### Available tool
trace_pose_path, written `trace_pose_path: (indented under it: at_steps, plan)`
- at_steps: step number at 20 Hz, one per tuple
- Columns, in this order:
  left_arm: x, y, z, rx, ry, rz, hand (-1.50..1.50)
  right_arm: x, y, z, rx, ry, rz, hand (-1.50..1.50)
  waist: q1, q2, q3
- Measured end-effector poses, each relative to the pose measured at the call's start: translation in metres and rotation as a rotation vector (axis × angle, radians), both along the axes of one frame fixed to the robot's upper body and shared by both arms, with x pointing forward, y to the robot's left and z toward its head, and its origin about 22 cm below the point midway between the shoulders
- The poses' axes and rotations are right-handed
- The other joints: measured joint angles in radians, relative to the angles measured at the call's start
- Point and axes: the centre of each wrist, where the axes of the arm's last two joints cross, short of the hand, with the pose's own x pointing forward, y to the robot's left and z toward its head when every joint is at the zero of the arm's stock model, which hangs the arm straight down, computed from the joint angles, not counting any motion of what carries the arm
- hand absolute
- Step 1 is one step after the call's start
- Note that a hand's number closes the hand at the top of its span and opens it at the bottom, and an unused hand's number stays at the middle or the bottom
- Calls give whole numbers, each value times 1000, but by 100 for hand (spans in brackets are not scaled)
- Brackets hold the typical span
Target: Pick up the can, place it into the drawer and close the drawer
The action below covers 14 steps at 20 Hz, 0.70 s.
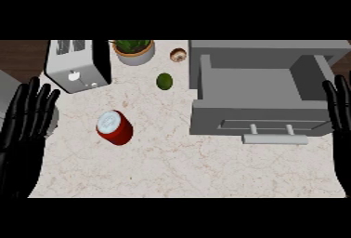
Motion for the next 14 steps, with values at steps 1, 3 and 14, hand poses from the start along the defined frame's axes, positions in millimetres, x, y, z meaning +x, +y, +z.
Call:
trace_pose_path:
  at_steps: [1,3,14]
  plan:
    - [0,-2,1,-3,-6,8,-150,0,3,0,5,-1,-1,-150,-3,0,0]
    - [5,-12,-1,-10,-19,29,-150,1,4,4,9,-1,-3,-150,-7,0,-1]
    - [33,-69,-16,-52,254,313,-150,-7,1,-20,35,299,-78,-150,-23,1,-1]
